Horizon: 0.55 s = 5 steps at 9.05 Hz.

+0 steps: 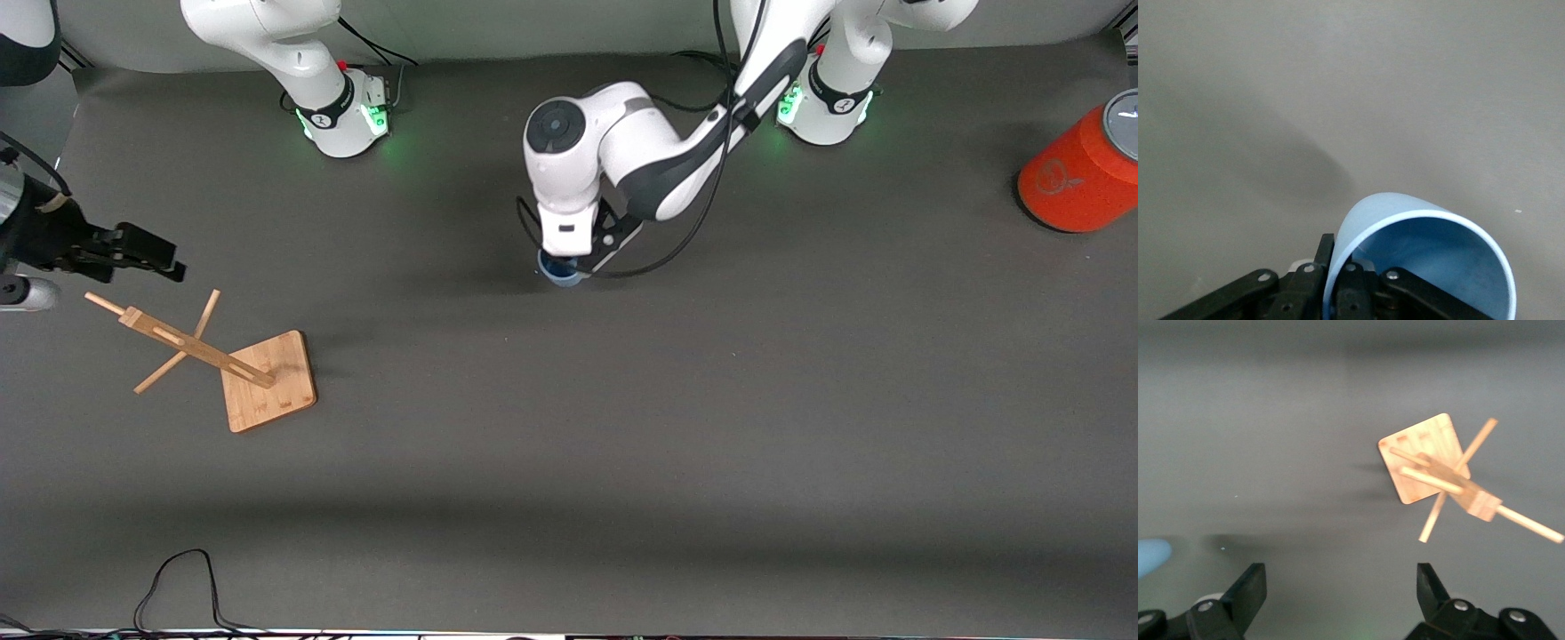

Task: Rotate and upright cup with both arms
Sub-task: 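Set the blue cup upright on the table with the left gripper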

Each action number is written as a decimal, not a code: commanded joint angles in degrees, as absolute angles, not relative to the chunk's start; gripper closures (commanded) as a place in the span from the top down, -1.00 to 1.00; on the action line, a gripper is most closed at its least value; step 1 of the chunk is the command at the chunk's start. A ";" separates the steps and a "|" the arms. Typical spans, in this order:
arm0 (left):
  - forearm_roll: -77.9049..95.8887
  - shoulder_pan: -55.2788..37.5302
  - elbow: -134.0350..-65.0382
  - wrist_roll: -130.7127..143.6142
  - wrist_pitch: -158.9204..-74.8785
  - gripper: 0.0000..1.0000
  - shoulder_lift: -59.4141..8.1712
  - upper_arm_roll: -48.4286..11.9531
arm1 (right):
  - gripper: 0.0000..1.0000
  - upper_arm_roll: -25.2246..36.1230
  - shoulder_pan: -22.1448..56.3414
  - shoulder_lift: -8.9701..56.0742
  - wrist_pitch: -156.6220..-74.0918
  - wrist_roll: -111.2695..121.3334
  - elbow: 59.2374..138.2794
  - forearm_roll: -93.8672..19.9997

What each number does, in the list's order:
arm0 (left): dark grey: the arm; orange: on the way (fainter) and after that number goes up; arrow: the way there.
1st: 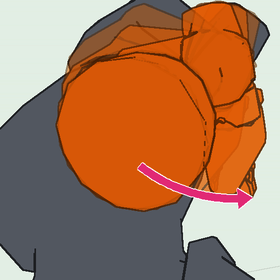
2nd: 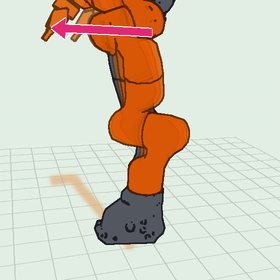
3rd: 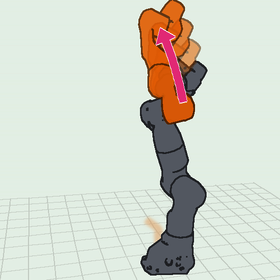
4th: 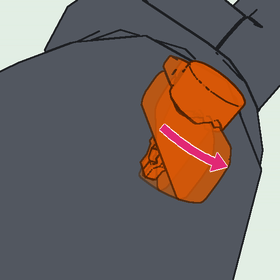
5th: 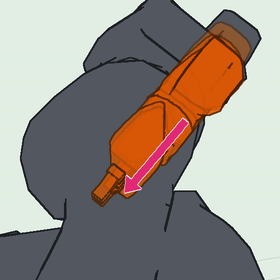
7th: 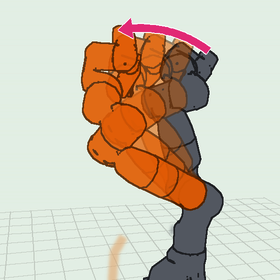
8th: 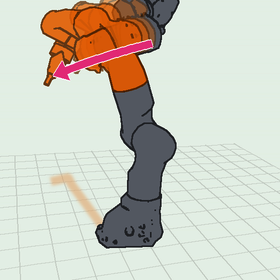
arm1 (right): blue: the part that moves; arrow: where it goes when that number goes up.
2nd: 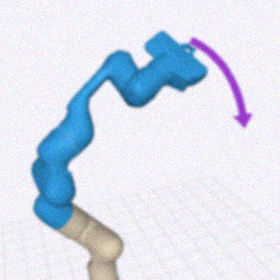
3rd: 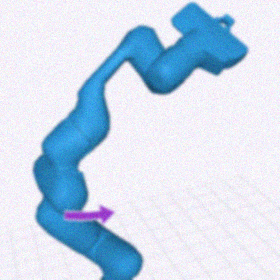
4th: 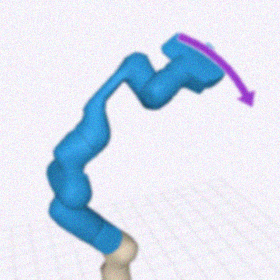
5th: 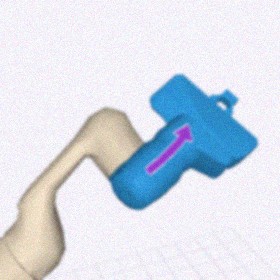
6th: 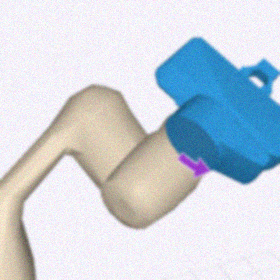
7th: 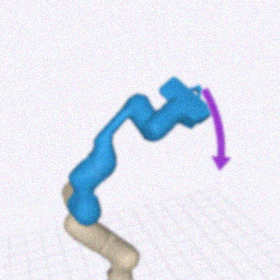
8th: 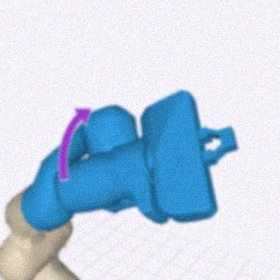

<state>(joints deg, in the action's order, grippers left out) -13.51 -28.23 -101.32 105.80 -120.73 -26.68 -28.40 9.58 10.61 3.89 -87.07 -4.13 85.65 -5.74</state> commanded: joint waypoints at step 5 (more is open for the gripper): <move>-21.53 -28.74 -111.18 118.48 -131.13 -1.00 -26.80 -26.98 | 1.00 10.81 10.20 4.30 -86.92 -3.16 84.21 -7.56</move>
